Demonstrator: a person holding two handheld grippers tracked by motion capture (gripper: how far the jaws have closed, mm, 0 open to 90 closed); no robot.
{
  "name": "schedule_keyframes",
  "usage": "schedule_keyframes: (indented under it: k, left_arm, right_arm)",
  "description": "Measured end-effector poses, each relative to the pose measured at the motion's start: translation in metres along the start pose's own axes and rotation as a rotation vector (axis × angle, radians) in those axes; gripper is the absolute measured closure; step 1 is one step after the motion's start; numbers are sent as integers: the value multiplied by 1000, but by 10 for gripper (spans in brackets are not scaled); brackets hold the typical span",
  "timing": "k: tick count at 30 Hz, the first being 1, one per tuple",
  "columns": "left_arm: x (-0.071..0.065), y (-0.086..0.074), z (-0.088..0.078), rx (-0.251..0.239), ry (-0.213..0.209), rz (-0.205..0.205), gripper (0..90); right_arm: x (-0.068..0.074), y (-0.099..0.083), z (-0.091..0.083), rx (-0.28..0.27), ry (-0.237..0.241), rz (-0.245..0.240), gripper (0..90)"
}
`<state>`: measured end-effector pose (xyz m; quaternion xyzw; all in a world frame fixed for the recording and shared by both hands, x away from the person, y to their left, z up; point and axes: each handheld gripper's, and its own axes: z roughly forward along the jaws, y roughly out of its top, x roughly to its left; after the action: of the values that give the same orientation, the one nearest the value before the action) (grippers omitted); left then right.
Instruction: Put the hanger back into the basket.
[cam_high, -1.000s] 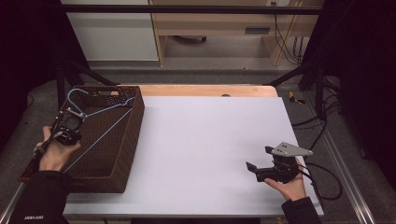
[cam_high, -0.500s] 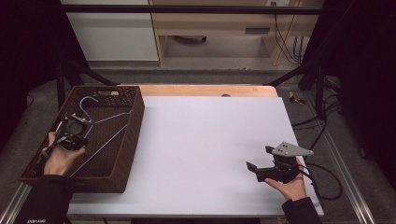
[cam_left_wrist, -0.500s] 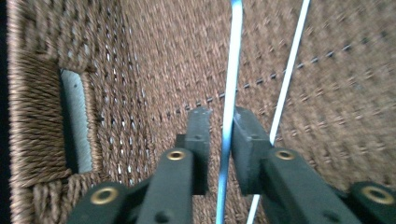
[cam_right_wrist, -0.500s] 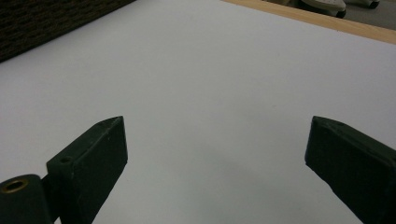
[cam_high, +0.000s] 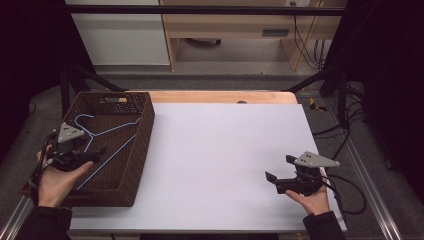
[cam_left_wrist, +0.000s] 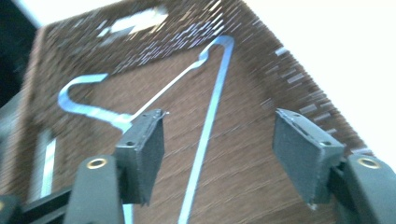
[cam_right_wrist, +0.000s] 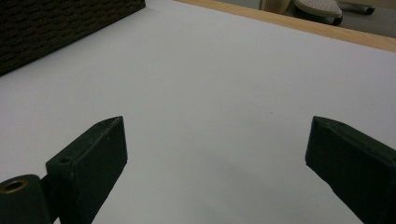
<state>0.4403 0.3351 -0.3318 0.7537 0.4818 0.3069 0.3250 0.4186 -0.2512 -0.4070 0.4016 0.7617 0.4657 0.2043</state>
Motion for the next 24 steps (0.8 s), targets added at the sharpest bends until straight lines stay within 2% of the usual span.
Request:
schedule_keyframes:
  k: [4,8,10,15,18,21,24]
  left_arm:
    - [-22,1,-5,-97,-79,23,276]
    - [-44,1,-8,-190,-171,23,230]
    - [-54,-1,-7,-218,-220,21,205]
    - [-77,-9,0,-259,-332,31,167]
    - [-87,-14,5,-269,-365,45,156]
    - [-94,-21,10,-277,-403,37,144]
    - [-100,-25,13,-266,-413,50,141]
  right_arm:
    - [0,0,-1,-7,0,3,62]
    - [-1,0,-1,-17,0,-2,60]
    - [0,0,-2,-21,0,5,60]
    - [0,0,-4,-37,3,1,59]
    - [0,-1,-5,-46,4,-2,58]
    - [-1,-1,-6,-58,5,-3,59]
    - [-4,-4,-8,-69,12,16,59]
